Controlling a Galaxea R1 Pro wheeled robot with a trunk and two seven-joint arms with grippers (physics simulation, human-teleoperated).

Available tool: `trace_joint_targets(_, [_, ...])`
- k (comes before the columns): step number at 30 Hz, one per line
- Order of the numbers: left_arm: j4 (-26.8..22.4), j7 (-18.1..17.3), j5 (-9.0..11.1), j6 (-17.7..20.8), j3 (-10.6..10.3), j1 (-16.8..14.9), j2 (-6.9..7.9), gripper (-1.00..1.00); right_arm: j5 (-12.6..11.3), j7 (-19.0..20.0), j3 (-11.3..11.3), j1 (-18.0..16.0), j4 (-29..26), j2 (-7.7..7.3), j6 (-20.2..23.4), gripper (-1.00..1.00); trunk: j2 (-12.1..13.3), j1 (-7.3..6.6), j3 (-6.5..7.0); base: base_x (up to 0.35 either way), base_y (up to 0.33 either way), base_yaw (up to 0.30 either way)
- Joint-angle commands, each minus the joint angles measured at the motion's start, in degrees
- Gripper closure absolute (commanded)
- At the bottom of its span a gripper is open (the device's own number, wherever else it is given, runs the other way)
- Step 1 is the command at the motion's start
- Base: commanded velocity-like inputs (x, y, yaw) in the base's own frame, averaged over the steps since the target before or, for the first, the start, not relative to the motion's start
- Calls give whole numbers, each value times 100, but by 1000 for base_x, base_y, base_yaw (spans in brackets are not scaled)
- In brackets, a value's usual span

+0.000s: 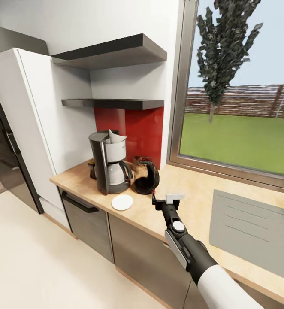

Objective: Set up a coffee station on the kitchen countertop: keep the coffee maker on the countertop, move the bottle of coffee from the kitchen shelf to the counter next to the coffee maker, place a paper coffee filter on top of the coffee maker, put the saucer next to the coffee maker with the coffee cup on the saucer, and place the electric kettle next to the coffee maker.

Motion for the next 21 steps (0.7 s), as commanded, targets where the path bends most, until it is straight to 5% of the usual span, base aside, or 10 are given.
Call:
trace_joint_targets(1, [-9,-55,44,26,21,4,0,-100,-61,-33,27,-8,6,-1,-37,-100,-9,-1,-9,-277,0,0])
trace_joint_targets(8, [-12,-53,36,28,21,-27,12,-100,-52,-20,139,9,407,16,-78,-100,-9,-1,-9,-108,0,0])
trace_joint_targets(11, [-12,-56,35,25,21,-40,10,-100,-50,-20,742,40,725,65,-564,-100,-9,-1,-9,-3,0,0])
trace_joint_targets(16, [-12,-53,35,25,21,-48,8,-100,-54,-24,2054,232,823,161,-929,-100,-9,-1,-9,0,0,0])
trace_joint_targets(21, [-12,-49,35,26,21,-49,11,-100,-53,-27,2917,543,838,316,-969,-100,-9,-1,-9,0,0,0])
